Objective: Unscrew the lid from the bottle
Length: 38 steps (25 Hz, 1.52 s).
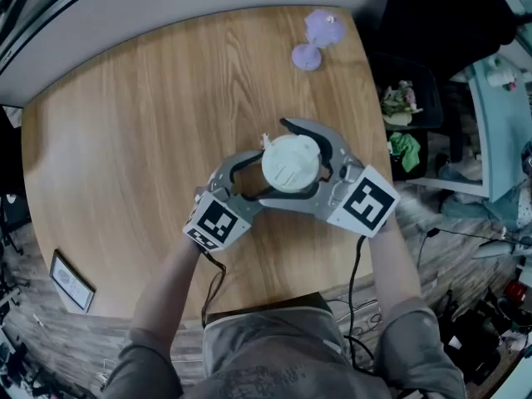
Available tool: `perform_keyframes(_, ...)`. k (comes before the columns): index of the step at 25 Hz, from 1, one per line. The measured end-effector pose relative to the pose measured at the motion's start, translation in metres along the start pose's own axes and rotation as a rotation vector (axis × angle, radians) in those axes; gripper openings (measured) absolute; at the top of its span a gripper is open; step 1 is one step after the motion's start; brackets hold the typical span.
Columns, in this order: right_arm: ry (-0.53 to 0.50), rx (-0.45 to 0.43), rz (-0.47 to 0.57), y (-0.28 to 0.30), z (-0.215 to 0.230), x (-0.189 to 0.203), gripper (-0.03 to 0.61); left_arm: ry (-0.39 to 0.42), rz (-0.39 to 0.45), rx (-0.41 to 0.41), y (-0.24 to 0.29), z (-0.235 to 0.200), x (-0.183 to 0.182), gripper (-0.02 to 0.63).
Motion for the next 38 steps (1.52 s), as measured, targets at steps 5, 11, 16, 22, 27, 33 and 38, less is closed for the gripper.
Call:
perform_keyframes(5,-0.052,-0.282,-0.061,0.002,-0.004,-0.002,0.515,-0.015,-0.010,0.106,0.000,-0.005,-0.001,0.282)
perform_keyframes(11,-0.061,-0.268,-0.057,0.003,-0.006,0.000,0.515,-0.022,-0.009,0.116,-0.004,-0.006,-0.001,0.281)
perform_keyframes(16,-0.068,-0.141,-0.023,0.003,-0.001,-0.004,0.515,-0.096,-0.013,0.063,-0.005,-0.006,0.001,0.279)
perform_keyframes(22,-0.075,-0.058,0.033,0.001,-0.002,-0.028,0.514,-0.131,-0.031,-0.022,-0.023,-0.009,-0.009,0.287)
perform_keyframes(27,-0.078,0.022,0.075,0.002,-0.006,-0.059,0.514,-0.159,-0.021,-0.118,-0.054,-0.018,-0.030,0.287)
perform_keyframes(33,-0.084,0.120,0.169,-0.004,-0.008,-0.113,0.514,-0.101,-0.010,-0.225,-0.091,-0.027,-0.085,0.231)
perform_keyframes(38,-0.105,0.161,0.246,-0.013,-0.031,-0.164,0.514,-0.109,0.044,-0.262,-0.119,-0.025,-0.139,0.206)
Point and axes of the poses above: the fingertips, and each gripper's own axes: y forward along the fingers, z to its right, x out of its underside, the point moved 4 cm from there along -y, backward along the fingers, and after that the axes turned 13 degrees about z, right-handed, at the moved point
